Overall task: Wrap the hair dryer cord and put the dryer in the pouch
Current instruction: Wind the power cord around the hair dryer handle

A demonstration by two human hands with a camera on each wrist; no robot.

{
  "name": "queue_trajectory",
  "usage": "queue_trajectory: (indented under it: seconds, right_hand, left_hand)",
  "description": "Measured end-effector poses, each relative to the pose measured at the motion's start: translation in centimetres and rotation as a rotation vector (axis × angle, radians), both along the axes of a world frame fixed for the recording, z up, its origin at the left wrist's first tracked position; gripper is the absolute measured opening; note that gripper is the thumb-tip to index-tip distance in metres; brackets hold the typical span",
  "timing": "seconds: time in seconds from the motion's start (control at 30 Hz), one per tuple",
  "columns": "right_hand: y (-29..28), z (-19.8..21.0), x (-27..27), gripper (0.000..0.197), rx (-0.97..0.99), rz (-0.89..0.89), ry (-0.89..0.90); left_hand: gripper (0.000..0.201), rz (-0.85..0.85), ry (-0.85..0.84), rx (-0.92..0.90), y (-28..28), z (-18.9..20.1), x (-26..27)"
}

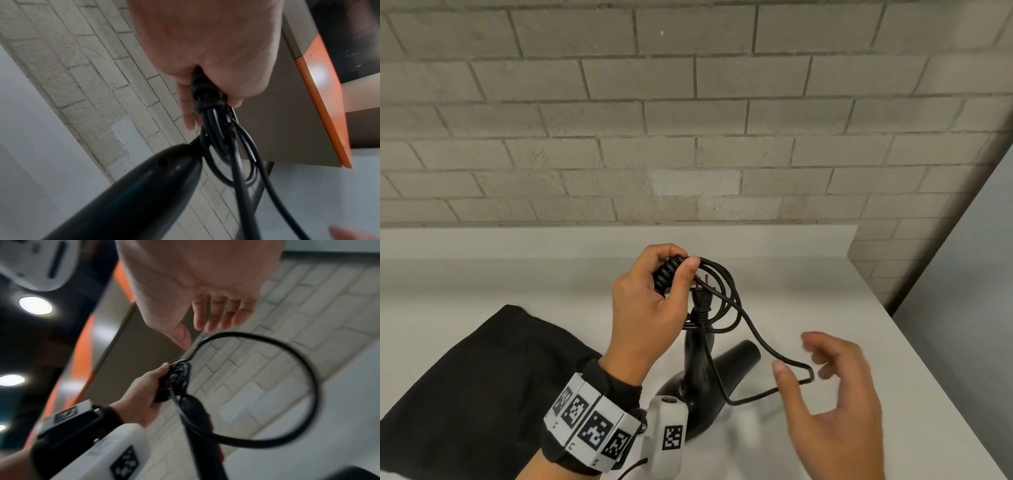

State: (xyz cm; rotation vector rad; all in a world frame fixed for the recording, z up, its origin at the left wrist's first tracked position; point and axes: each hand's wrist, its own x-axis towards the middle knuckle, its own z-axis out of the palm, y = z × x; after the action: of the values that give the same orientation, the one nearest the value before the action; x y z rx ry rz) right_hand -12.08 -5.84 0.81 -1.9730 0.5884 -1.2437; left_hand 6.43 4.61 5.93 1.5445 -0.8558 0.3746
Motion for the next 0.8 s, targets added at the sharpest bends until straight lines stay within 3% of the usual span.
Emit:
queue_trajectory:
  seconds: [0.07, 0.2, 0.27, 0.37, 0.57, 0.7, 0.8]
  right_hand:
    - [1.7, 0.8, 1.4, 0.01, -0.172, 0.12, -0.033]
    - [3.8, 0.7, 3.8, 0.039, -0.326, 0.167, 0.334]
    - [4.4, 0.4, 4.7, 0.039, -0.324, 0.165, 0.405]
    - [4.1, 0.2, 5.0, 0.023, -0.331, 0.223, 0.396]
    - [0.4, 0.2, 1.1, 0.025, -0.247, 0.647, 0.462]
    - [-3.8, -2.2, -2.4, 0.021, -0.406, 0.557, 0.641]
    - [-6.5, -4.7, -3.7, 0.053, -0.507, 0.469, 0.874]
  left_hand:
    - [0.015, -0.011, 0.014, -0.02, -0.2, 0.0, -0.3]
    - [0.02, -0.03, 0.025, -0.03, -0.3, 0.1, -0.7]
    - [0.019, -0.034, 0.025, -0.03, -0.1, 0.1, -0.8]
    - [0.018, -0.029, 0.015, -0.024, 0.0, 0.2, -0.8]
    - [0.01, -0.03, 0.059, -0.042, 0.4, 0.0, -0.1]
    - [0.008, -0.055, 0.068, -0.047, 0.6, -0.1, 0.0]
    - [0.009, -0.064, 0.068, -0.049, 0.5, -0.1, -0.2]
